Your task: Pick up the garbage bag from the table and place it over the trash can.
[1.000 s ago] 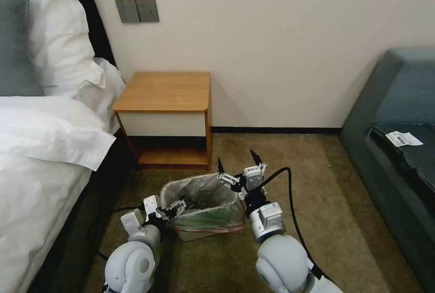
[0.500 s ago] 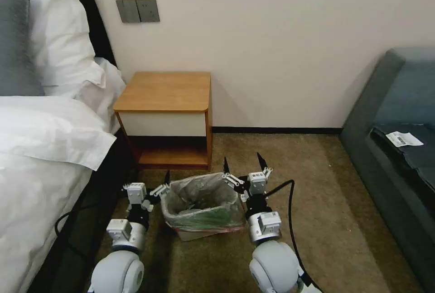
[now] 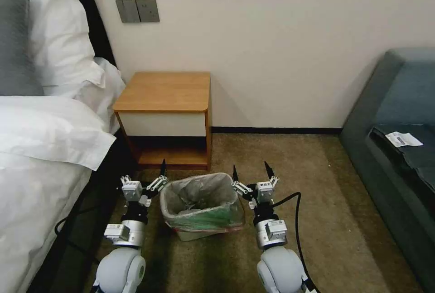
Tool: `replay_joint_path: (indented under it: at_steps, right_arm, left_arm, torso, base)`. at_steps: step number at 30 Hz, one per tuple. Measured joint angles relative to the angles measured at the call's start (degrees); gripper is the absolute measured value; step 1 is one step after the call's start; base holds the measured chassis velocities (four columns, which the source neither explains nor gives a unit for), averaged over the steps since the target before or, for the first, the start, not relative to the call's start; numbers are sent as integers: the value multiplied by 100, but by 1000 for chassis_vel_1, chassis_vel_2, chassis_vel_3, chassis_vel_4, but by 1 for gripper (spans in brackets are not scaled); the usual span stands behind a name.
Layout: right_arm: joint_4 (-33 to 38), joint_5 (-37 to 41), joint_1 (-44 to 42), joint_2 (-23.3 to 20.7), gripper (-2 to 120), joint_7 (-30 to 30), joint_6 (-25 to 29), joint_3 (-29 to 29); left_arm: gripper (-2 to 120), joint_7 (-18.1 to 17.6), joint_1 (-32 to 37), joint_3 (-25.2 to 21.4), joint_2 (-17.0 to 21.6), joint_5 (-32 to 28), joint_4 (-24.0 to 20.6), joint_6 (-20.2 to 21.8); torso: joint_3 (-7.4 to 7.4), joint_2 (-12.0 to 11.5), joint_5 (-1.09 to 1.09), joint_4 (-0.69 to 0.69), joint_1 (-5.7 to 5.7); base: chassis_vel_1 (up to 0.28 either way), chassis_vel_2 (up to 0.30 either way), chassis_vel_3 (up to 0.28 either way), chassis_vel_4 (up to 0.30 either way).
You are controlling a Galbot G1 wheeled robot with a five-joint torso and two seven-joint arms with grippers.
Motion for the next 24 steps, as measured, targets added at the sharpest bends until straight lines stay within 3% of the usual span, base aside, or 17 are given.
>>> replay_joint_path:
  at_steps: [24]
  right_arm:
    - [25,8,2,-12,100,2,-37,-21]
  left_arm:
    - [93,-25,8,-1,3,-20,0,43]
  torso:
    - [0,0,-1,-1,0]
  base:
    - [0,0,0,0]
